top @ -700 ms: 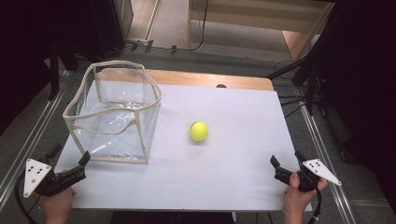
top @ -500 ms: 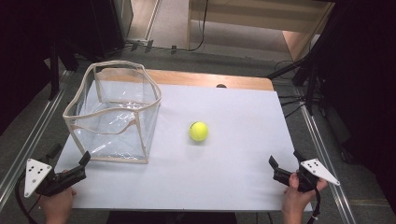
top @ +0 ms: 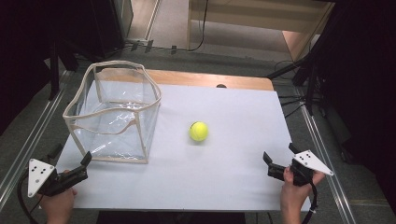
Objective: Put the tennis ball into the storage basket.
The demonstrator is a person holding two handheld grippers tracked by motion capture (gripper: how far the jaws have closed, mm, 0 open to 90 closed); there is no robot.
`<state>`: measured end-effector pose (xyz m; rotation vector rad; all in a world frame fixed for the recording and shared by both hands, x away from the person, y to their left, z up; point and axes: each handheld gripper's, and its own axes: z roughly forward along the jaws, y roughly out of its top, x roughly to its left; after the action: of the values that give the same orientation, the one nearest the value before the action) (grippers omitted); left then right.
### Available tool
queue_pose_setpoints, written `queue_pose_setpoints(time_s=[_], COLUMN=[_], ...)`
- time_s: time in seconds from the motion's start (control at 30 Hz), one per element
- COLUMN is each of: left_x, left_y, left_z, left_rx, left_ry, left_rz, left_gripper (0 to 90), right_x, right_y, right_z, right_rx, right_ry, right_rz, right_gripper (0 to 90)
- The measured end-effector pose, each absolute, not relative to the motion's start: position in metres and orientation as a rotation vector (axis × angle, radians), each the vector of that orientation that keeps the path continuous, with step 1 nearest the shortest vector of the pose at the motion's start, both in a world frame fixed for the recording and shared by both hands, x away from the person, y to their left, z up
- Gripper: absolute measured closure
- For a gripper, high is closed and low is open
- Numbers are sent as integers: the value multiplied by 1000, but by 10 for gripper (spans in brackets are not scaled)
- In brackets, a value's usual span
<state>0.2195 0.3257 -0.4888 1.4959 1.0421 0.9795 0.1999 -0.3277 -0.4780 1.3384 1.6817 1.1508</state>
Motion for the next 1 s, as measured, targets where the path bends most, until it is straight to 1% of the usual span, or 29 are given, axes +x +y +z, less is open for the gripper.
queue_pose_setpoints(time_s=[0.4, 1.0], left_x=[220, 220], left_y=[325, 323], left_z=[-489, -489], left_rx=[1506, 1506], left_ry=[1041, 1039], left_rz=[990, 996], left_gripper=[69, 69], right_x=[222, 253], right_y=[-311, -279], right_z=[-456, -443], right_rx=[1288, 1233], right_ry=[1776, 1889], right_rz=[1135, 1143], right_gripper=[0, 0])
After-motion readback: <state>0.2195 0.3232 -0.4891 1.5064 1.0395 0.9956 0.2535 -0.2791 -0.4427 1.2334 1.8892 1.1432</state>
